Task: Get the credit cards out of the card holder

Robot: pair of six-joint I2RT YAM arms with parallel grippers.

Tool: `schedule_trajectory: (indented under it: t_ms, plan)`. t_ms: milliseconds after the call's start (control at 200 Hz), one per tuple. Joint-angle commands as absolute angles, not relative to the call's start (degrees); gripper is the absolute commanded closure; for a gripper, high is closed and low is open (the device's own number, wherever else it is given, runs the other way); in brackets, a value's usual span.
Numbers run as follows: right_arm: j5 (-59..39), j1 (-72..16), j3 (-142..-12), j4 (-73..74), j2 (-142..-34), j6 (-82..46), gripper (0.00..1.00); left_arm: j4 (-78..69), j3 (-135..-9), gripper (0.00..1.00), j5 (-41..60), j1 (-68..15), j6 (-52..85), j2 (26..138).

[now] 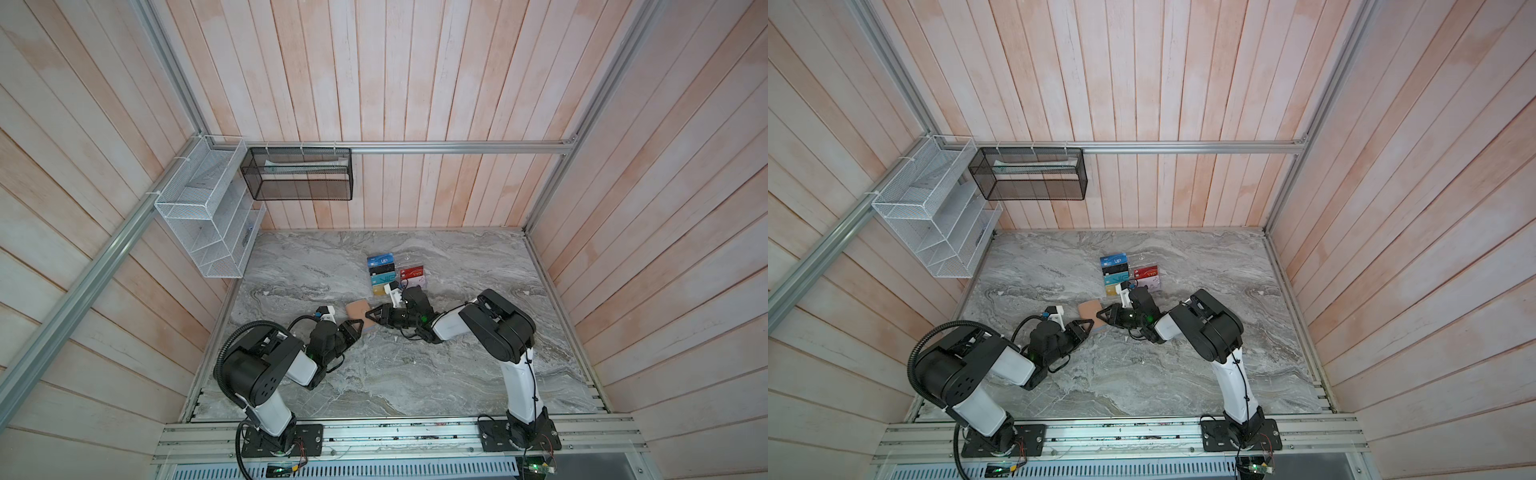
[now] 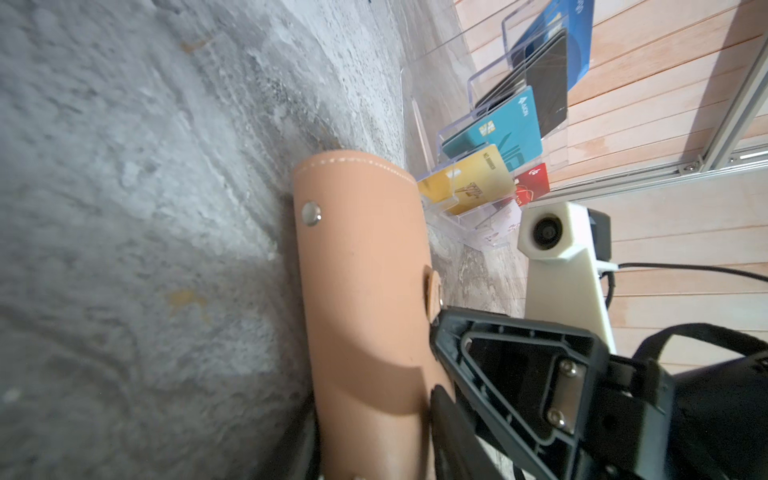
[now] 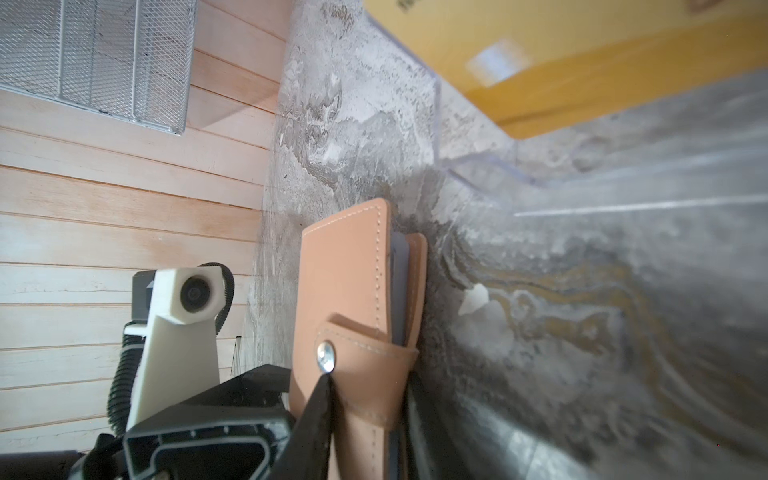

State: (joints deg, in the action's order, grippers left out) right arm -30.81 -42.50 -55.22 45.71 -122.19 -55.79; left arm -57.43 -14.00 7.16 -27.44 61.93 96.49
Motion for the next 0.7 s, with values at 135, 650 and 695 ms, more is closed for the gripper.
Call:
schedule_trajectory:
  t_ms: [135,650,695]
  plan:
    - [-39.5,-47.4,-56.1,41.7,-124.3,-55.6,0.73,-62.6,-14.6,0.57,8.5,-28.6,60.2,94.8]
    - [-39.5,-47.8,-56.5,39.3,-121.6,-53.7,0.68,-62.6,-14.2,0.86,9.2,-29.0,58.8,92.6]
    - [-39.2,-47.9,-56.5,38.4,-120.5,-52.8,0.66,-61.9,-14.1,0.92,9.1,-29.1,58.4,92.1]
